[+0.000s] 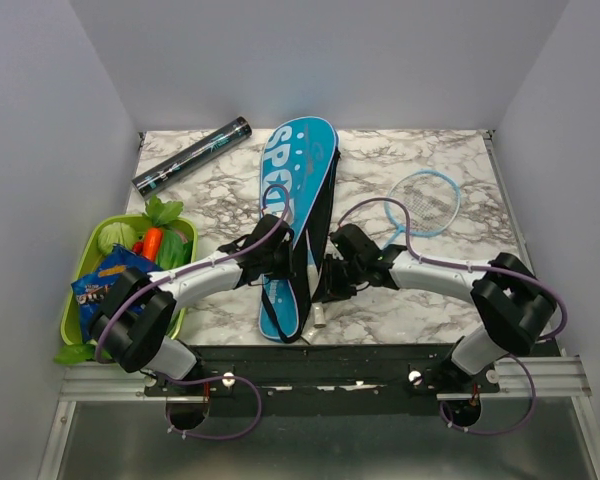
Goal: Pack up the badminton gear
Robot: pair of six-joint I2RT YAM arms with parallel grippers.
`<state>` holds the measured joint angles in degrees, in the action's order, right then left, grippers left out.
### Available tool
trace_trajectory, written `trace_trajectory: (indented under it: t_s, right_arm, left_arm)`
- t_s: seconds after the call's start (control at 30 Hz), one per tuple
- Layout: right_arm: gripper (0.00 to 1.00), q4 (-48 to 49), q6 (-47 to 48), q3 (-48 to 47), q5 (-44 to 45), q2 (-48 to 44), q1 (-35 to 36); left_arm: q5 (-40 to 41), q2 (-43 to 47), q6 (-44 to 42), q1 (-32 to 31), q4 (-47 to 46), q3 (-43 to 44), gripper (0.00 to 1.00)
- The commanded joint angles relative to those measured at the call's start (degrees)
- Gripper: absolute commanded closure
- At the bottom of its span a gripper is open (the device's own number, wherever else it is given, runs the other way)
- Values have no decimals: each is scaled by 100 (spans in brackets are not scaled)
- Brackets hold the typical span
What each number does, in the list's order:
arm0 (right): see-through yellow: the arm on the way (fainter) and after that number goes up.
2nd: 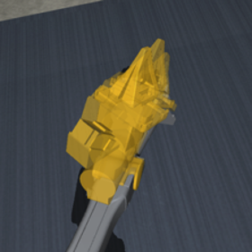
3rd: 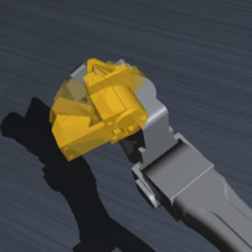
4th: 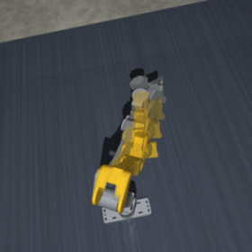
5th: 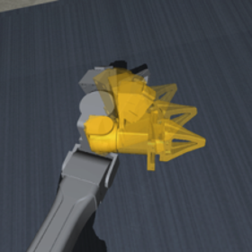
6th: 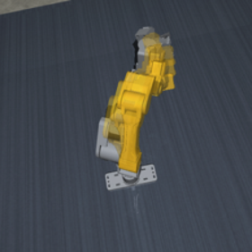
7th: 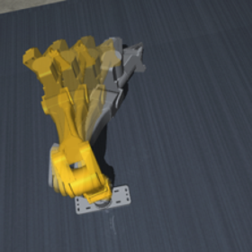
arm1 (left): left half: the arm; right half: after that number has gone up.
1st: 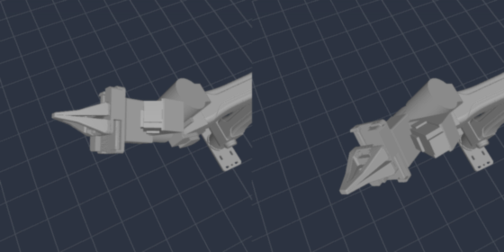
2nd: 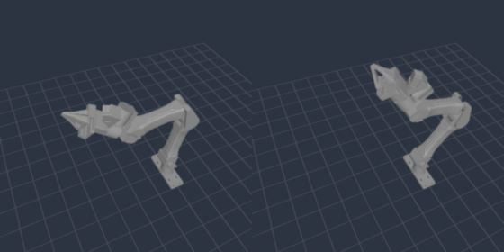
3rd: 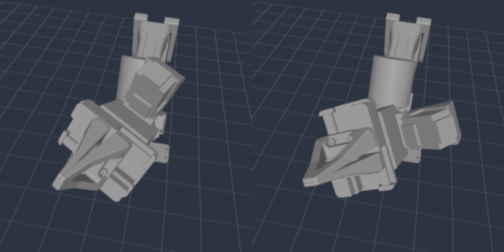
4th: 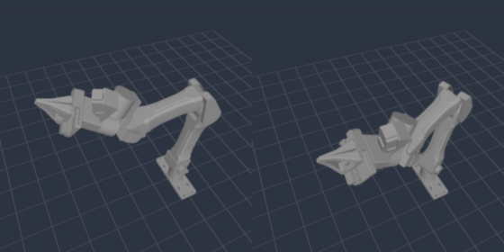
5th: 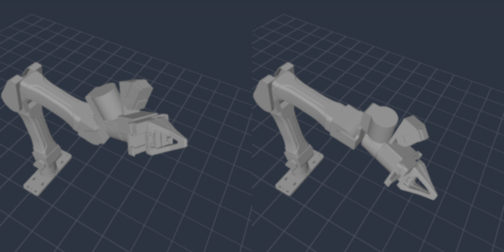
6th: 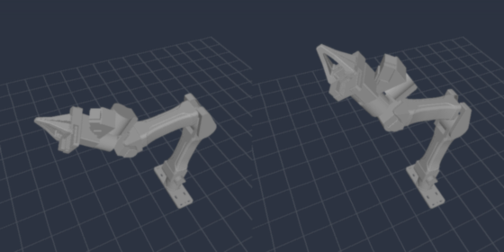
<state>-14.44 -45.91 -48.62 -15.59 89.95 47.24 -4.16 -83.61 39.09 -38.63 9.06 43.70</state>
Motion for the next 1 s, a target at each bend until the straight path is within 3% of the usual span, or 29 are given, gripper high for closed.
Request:
trace_trajectory:
  t_s: [0.0,0.37,0.53,0.57,0.7,0.83,0.97]
  right_arm:
    - [90,257,-172,-288,-5,171,39]
    - [99,1065,-542,-631,-251,549,74]
    - [99,2294,-910,-158,-654,760,101]
    - [98,2505,-946,44,-725,813,101]
    - [68,2779,-850,186,-822,831,101]
    - [59,2544,-753,335,-560,524,101]
    - [57,2025,-709,546,-59,76,101]
  left_arm:
    - [-453,222,72,-39,-185,50,100]
    - [-1209,275,151,-39,-325,130,100]
    - [-1464,310,265,-39,-879,-107,100]
    - [-1560,311,283,-39,-1019,-203,100]
    - [-1693,276,380,-39,-1258,-275,100]
    - [-1640,302,345,-30,-1240,-283,100]
    - [-1509,389,257,-30,-1117,-240,100]
